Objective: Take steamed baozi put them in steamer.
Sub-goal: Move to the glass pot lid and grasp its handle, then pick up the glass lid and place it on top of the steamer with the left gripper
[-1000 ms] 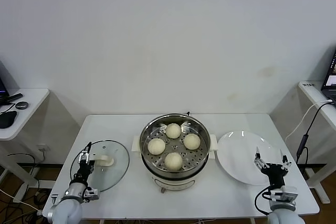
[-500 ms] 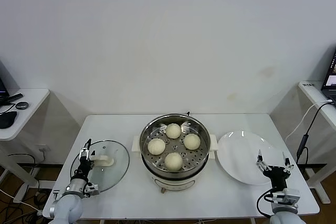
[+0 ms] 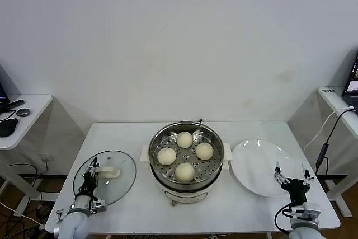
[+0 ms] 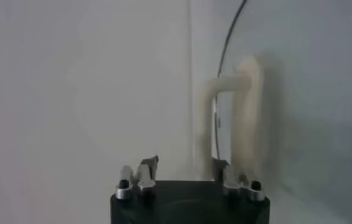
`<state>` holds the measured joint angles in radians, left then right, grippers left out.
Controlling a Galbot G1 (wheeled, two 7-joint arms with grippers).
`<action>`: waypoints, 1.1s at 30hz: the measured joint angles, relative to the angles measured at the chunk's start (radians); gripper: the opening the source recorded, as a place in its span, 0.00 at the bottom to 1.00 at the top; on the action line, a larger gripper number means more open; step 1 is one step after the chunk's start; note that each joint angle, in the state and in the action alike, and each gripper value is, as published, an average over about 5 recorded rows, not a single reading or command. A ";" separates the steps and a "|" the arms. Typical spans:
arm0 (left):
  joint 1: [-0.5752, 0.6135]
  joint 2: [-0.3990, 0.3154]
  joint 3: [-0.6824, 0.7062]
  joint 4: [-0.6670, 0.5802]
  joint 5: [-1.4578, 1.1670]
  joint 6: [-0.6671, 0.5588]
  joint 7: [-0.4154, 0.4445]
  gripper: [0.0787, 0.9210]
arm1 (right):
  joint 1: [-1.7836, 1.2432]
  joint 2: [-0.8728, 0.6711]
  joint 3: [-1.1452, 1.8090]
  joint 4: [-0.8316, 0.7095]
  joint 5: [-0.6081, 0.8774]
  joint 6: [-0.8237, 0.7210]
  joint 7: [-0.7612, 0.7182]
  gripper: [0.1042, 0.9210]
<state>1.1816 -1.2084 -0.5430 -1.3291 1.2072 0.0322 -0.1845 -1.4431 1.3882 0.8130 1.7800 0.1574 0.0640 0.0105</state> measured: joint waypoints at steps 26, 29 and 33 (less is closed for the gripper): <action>0.062 -0.065 0.027 -0.254 -0.025 0.355 0.073 0.12 | 0.004 0.001 -0.004 0.028 0.012 -0.017 -0.009 0.88; 0.056 -0.091 0.013 -0.297 0.014 0.410 0.107 0.12 | 0.001 0.005 -0.003 0.037 0.020 -0.025 -0.012 0.88; 0.055 -0.127 -0.003 -0.365 0.067 0.474 0.160 0.12 | -0.001 0.011 -0.001 0.045 0.030 -0.034 -0.016 0.88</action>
<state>1.2368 -1.3358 -0.5463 -1.6946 1.2739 0.5061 -0.0244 -1.4438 1.3992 0.8120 1.8245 0.1878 0.0299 -0.0054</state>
